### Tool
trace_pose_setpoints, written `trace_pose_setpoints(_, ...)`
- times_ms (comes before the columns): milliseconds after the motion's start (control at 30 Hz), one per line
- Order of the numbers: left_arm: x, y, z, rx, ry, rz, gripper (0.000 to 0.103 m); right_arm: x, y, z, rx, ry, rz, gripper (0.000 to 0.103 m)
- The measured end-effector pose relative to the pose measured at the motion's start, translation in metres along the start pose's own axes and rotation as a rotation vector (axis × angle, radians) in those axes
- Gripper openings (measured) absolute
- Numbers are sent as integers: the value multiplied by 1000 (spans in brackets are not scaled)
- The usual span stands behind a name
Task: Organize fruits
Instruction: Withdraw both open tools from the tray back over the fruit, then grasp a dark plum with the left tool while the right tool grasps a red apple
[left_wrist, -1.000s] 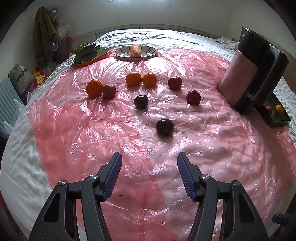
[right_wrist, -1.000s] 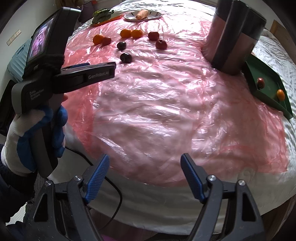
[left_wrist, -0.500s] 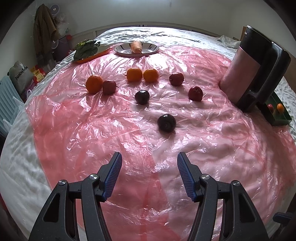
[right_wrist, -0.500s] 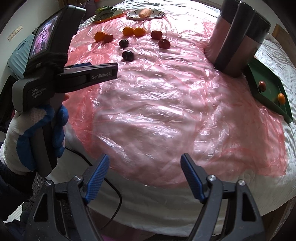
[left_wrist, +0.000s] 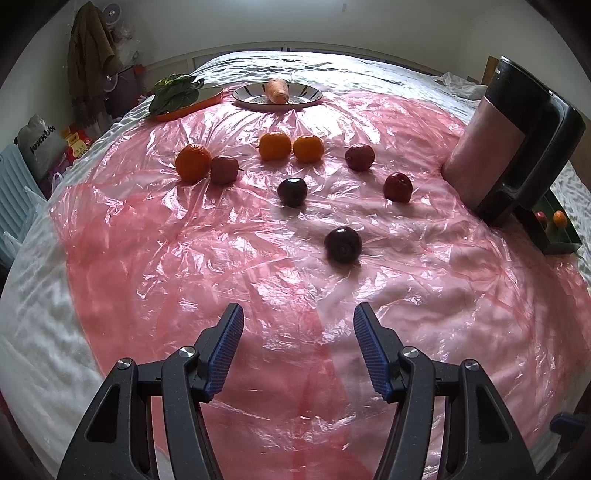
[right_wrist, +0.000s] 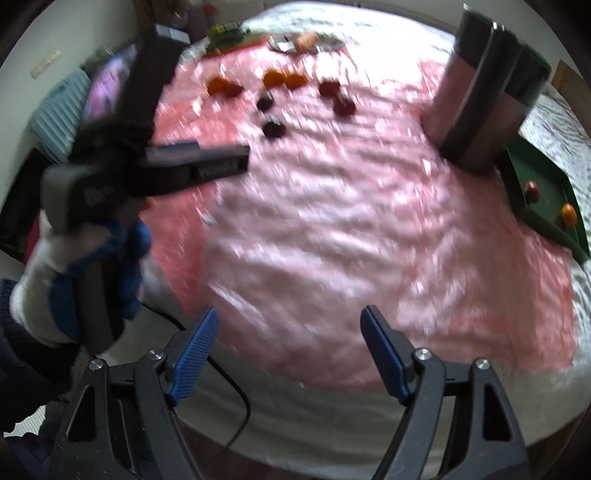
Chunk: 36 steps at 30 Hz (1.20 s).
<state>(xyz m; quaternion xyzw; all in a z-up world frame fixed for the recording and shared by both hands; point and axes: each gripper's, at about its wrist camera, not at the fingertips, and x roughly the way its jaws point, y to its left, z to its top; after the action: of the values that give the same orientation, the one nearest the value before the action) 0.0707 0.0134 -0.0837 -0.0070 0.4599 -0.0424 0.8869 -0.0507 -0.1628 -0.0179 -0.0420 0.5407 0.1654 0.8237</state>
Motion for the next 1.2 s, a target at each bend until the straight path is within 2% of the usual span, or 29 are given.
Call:
trace_pose_setpoints(133, 2, 8, 4, -3, -2, -14, 56, -4, -11, 13, 17, -104, 49, 103)
trace_pose_setpoints(300, 11, 9, 10, 45, 0, -40, 56, 3, -28, 38, 61, -180, 60, 103)
trace_pose_setpoints(467, 21, 7, 21, 64, 9, -97, 56, 19, -48, 92, 73, -281, 74, 103)
trace_pose_setpoints(567, 26, 4, 29, 63, 5, -135, 56, 38, -56, 126, 44, -310, 60, 103)
trace_pose_setpoints(700, 34, -3, 38, 57, 7, -184, 56, 71, -69, 161, 11, -294, 55, 102)
trace_pose_setpoints(800, 42, -5, 43, 38, 12, -203, 53, 94, -78, 176, -20, -270, 45, 91)
trace_pose_setpoints(833, 44, -5, 44, 32, 13, -207, 50, 101, -80, 180, -27, -260, 43, 91)
trace_pose_setpoints(900, 49, -5, 46, 24, 17, -214, 45, 112, -83, 185, -43, -242, 39, 79)
trace_pose_setpoints(1000, 56, -6, 47, 22, 24, -223, 42, 127, -88, 192, -66, -214, 29, 68)
trace_pose_setpoints(1200, 63, -12, 50, 34, 26, -217, 41, 147, -86, 195, -105, -177, 13, 65)
